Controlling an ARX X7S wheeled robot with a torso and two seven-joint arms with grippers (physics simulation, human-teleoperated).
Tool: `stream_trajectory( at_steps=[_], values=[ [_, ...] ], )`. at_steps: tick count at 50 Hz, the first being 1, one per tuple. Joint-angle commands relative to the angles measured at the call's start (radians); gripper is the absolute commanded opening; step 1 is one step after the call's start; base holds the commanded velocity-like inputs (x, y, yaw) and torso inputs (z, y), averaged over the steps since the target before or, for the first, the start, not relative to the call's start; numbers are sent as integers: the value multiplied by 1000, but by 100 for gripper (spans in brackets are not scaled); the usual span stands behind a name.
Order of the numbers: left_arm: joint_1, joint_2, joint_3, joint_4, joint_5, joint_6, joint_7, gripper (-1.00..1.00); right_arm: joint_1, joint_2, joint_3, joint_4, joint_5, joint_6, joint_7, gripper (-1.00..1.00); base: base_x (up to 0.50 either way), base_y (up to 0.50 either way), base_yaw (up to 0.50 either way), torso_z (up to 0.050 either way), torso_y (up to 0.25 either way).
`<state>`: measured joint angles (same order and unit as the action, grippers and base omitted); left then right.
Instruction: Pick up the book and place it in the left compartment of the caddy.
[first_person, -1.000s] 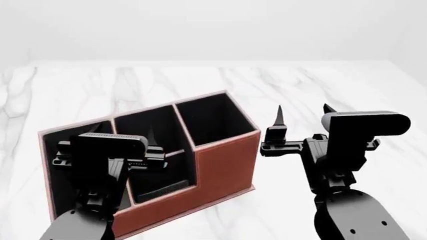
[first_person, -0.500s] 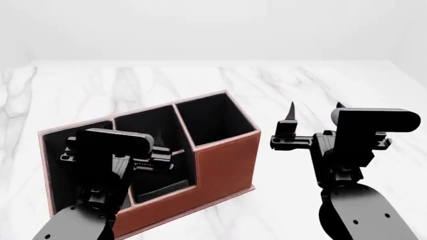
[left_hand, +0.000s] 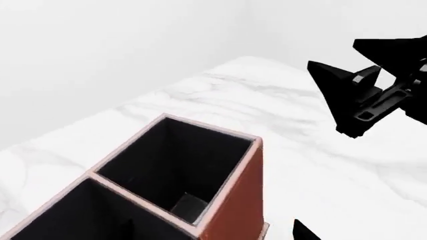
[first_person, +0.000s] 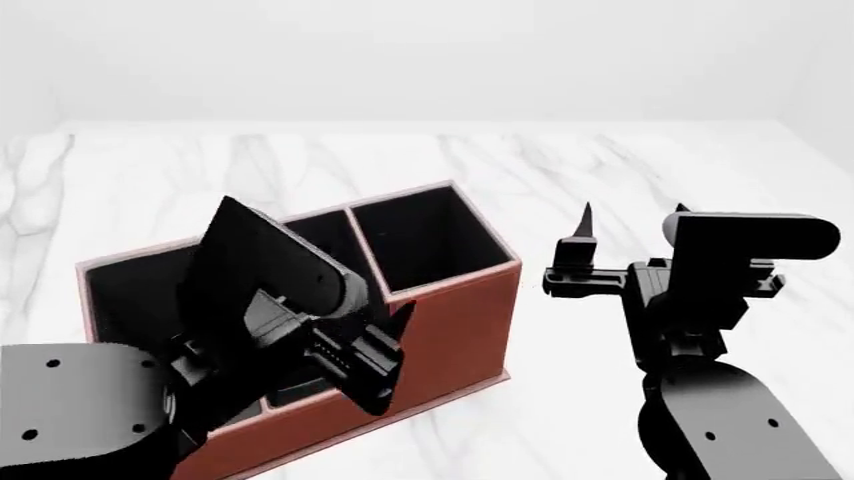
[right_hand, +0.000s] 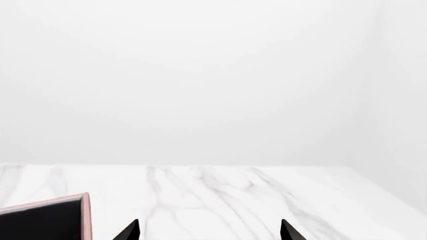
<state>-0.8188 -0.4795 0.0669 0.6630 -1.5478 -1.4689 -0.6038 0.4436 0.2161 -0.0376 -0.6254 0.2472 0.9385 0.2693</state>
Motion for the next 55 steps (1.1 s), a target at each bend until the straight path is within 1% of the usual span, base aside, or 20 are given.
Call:
stream_trajectory(
  at_steps=[1,3,5,7,9,11,12,16,18,24,26,27,36,45,50,55],
  values=[
    [-180,-133,117,-106,-429,10,-94,100,4,3,-5,6,3,0,7,100,0,0,0,0,0],
    [-220,-153,153,-132,-463,8,-98,100,2,3,-8,8,3,-3,8,100,0,0,0,0,0],
    [-250,-165,171,-155,-506,22,-93,100,1,3,-11,10,3,-5,9,100,0,0,0,0,0],
    [-276,-172,181,-166,-519,30,-98,100,1,5,-14,9,2,-4,10,100,0,0,0,0,0],
    [-339,-200,261,-217,-615,55,-123,100,3,6,-15,6,4,-1,11,100,0,0,0,0,0],
    [-351,-204,273,-232,-639,75,-128,100,3,7,-17,5,4,0,13,100,0,0,0,0,0],
    [-394,-199,305,-272,-650,55,-118,100,2,7,-19,4,4,0,13,100,0,0,0,0,0],
    [-453,-183,372,-319,-688,47,-114,100,2,8,-24,10,3,-4,15,100,0,0,0,0,0],
    [-475,-178,409,-327,-721,51,-117,100,3,10,-25,6,4,0,16,100,0,0,0,0,0],
    [-515,-160,494,-340,-756,45,-130,100,3,9,-29,5,8,1,19,100,0,0,0,0,0],
    [-516,-160,496,-340,-755,47,-129,100,3,9,-30,5,8,1,20,100,0,0,0,0,0],
    [-528,-155,529,-350,-776,45,-132,100,3,10,-29,0,10,5,20,100,0,0,0,0,0],
    [-559,-131,606,-360,-801,41,-135,100,7,11,-28,4,16,4,24,100,0,0,0,0,0],
    [-627,-102,702,-350,-876,49,-144,100,10,14,-30,1,21,7,26,100,0,0,0,0,0],
    [-673,-83,775,-329,-934,64,-159,100,12,14,-35,0,23,7,29,100,0,0,0,0,0],
    [-692,-77,799,-316,-956,71,-160,100,12,16,-39,2,24,5,31,100,0,0,0,0,0]
  ],
)
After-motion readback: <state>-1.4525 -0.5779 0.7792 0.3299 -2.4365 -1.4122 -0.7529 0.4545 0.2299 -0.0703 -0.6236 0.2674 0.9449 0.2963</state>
